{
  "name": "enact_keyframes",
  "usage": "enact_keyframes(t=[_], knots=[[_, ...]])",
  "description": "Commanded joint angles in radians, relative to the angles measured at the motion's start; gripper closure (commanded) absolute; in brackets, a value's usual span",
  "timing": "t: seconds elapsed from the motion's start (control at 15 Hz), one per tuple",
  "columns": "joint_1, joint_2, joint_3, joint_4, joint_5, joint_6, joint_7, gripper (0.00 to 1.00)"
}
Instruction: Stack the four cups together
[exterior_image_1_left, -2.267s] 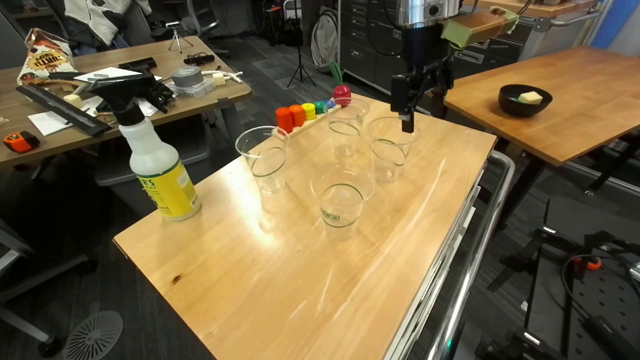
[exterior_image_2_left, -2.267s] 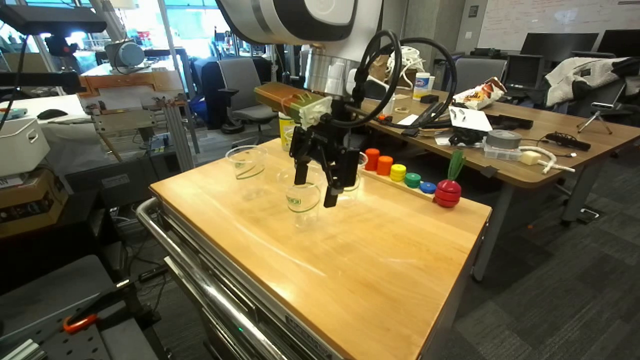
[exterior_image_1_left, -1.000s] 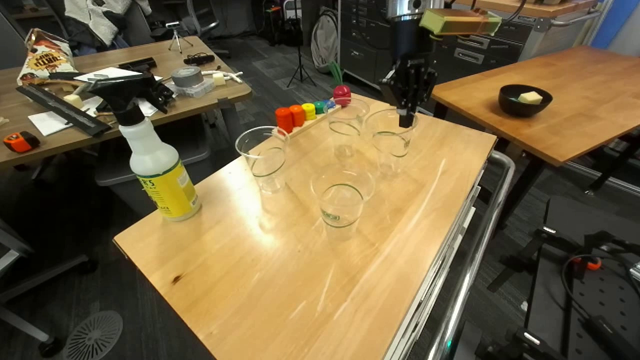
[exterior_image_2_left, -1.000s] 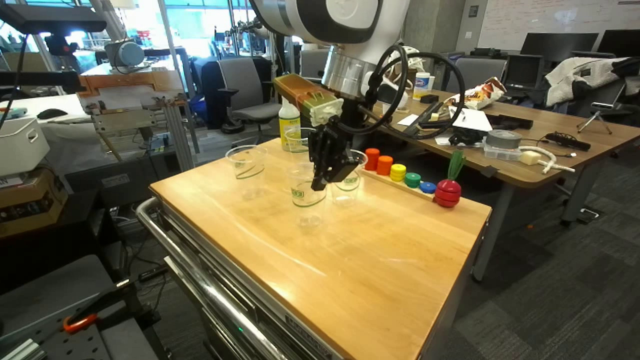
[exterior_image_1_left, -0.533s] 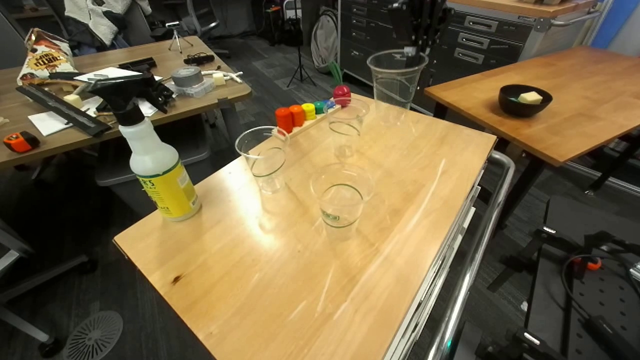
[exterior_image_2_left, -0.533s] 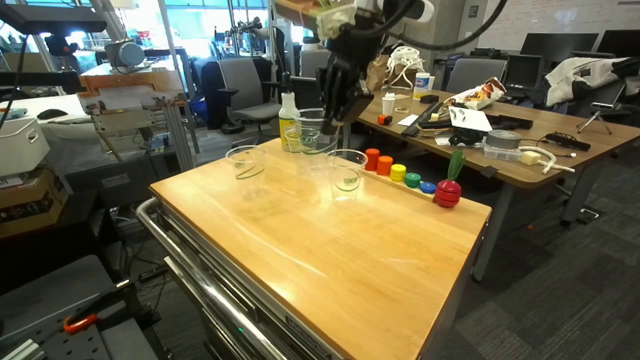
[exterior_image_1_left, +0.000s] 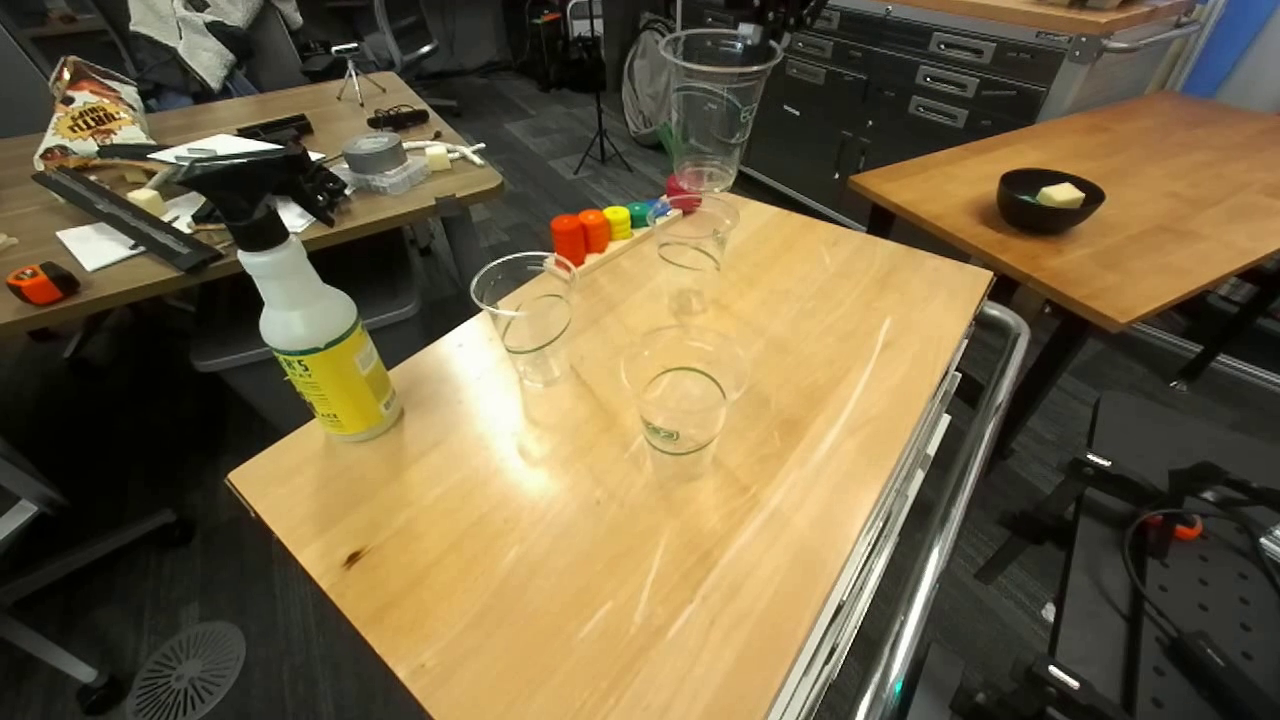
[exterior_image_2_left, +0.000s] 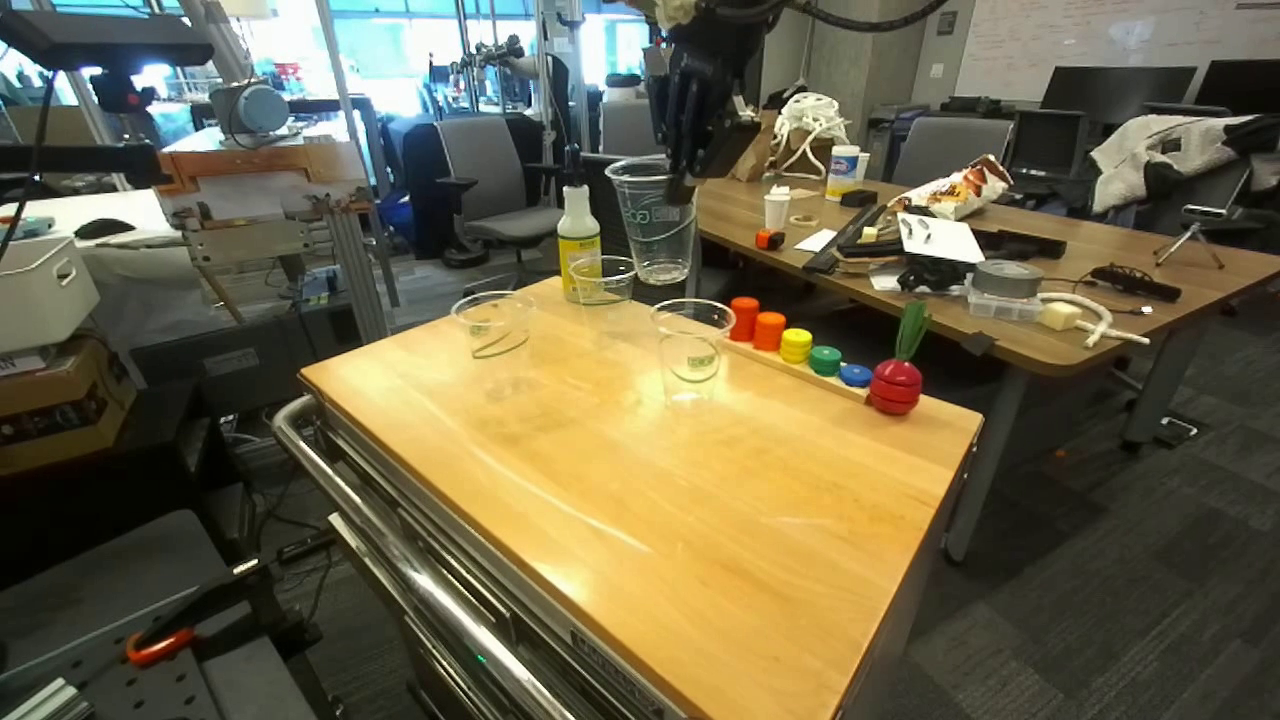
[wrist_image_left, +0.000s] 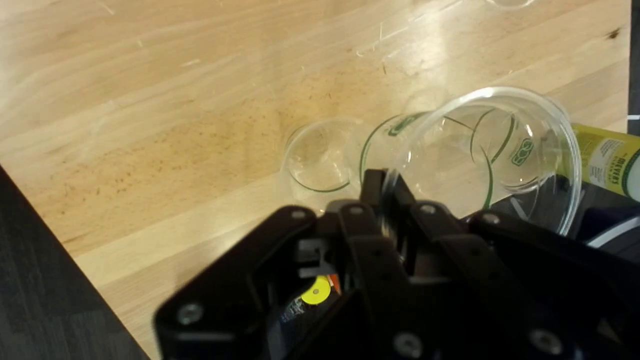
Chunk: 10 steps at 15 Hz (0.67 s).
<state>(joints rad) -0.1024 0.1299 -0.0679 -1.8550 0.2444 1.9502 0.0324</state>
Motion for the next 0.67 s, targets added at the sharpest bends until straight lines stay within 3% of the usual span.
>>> enact_keyframes(t=[0.0, 0.27, 0.6], knots=[[0.015, 0.102, 0.005, 0.083, -0.005, 0.074, 0.017, 0.99], [0.023, 0.173, 0.005, 0.131, -0.042, 0.124, 0.026, 0.99], [0.016, 0.154, 0.000, 0.128, -0.083, 0.112, 0.009, 0.99]])
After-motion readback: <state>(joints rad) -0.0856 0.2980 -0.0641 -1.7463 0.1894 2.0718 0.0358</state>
